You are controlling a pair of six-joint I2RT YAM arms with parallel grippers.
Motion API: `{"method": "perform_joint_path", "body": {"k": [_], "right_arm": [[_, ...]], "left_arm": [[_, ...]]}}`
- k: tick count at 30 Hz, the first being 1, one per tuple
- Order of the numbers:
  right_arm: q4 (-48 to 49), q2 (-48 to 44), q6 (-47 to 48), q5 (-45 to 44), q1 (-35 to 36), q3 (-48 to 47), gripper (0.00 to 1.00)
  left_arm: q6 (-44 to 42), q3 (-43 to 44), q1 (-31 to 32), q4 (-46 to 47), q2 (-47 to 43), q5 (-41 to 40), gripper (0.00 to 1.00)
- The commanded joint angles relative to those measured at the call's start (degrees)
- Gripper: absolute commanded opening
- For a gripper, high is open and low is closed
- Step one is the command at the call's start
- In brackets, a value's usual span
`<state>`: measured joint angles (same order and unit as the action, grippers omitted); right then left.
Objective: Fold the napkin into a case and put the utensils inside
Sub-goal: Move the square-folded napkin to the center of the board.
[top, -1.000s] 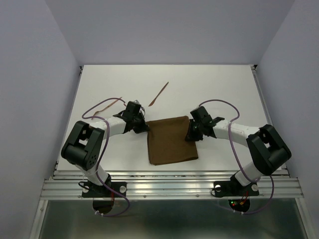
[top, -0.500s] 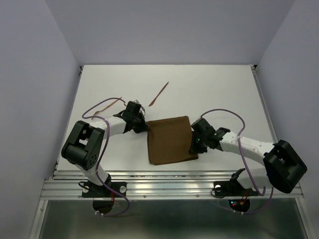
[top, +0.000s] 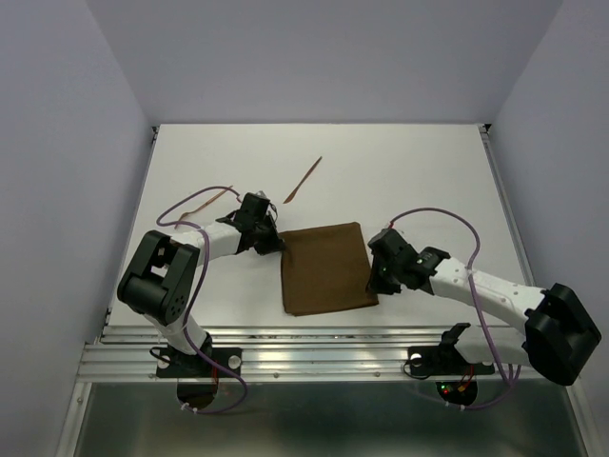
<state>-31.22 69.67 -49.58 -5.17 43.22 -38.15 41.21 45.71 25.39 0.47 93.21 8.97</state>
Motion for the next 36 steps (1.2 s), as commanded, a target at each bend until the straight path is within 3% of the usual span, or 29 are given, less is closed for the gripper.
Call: {"method": "perform_joint_path", "body": {"k": [1,8,14,19,27,36], "right_arm": [[-1.7,-0.5,-1.8,-2.7,1.1,1.8,0.15],[-0.2,3.1,-1.8,-3.0,1.6,2.9,0.14],[-4.3,3.5,3.0,-13.5,1.6,-10.4,0.16],[-3.1,10.5,8.8,-20.1,-1.5,-21.8,0.19],[7.5,27.8,15.1,-10.8,-11.1,-31.3,0.18],[11.0,40.2,16.3,-10.3,-12.3,-34.5,0.15]], "left_arm": [[-2.2,1.0,-0.3,-4.9,0.4,-2.9,0.00],[-2.1,0.6,-0.3,-4.9,0.5,-2.7,0.00],[-2.2,1.0,-0.3,-4.4,0.4,-2.4,0.00],[-2.2,1.3,-0.3,-4.4,0.0,-2.4,0.00],[-2.5,-0.8,-0.3,-4.1,-1.2,-1.8,0.00],[-2.8,-0.9,-0.3,-4.1,-2.4,-1.4,0.00]]}}
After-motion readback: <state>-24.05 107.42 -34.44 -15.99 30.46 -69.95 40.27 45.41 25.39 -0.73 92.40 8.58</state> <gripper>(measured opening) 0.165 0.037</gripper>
